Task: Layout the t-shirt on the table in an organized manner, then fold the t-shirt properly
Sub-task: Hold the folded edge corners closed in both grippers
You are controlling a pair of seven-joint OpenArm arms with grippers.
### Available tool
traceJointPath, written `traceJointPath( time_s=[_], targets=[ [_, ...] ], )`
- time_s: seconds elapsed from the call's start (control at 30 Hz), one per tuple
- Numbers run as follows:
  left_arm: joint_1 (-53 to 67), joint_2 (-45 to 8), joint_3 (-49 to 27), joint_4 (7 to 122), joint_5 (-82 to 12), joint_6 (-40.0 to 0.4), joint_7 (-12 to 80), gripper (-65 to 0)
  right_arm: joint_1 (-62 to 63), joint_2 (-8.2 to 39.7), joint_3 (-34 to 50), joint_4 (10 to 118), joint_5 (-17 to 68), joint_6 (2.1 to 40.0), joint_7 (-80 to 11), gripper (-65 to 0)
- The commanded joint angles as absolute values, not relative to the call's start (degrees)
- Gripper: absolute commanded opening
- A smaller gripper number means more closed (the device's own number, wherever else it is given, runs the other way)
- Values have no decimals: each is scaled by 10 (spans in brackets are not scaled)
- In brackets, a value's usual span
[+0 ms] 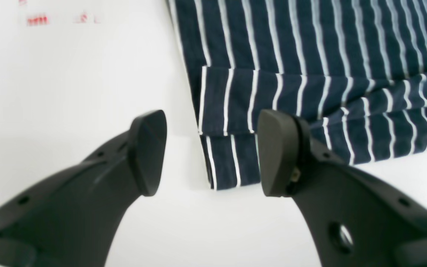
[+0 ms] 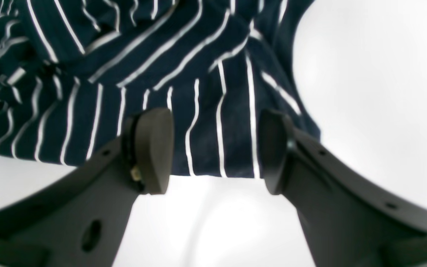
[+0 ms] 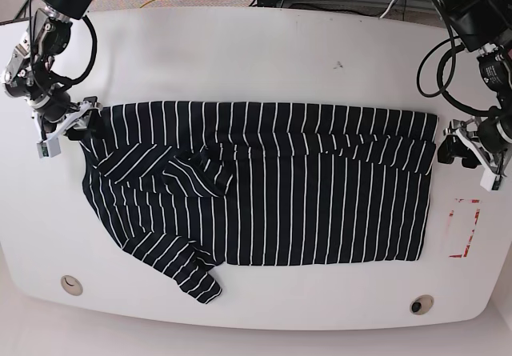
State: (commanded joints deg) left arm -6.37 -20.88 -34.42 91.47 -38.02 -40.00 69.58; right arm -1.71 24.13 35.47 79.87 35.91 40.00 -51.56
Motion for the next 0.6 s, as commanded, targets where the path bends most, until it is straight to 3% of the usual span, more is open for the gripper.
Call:
traceJointPath(
  time_s=[0.27, 0.6],
  targets=[
    [-39, -209, -344, 974, -389, -400, 696, -286, -17, 270, 325, 720, 359, 400, -437, -296],
    [-24, -209, -344, 989, -389, -400, 696, -286, -17, 296, 325, 712, 358, 400, -430, -296]
  ],
)
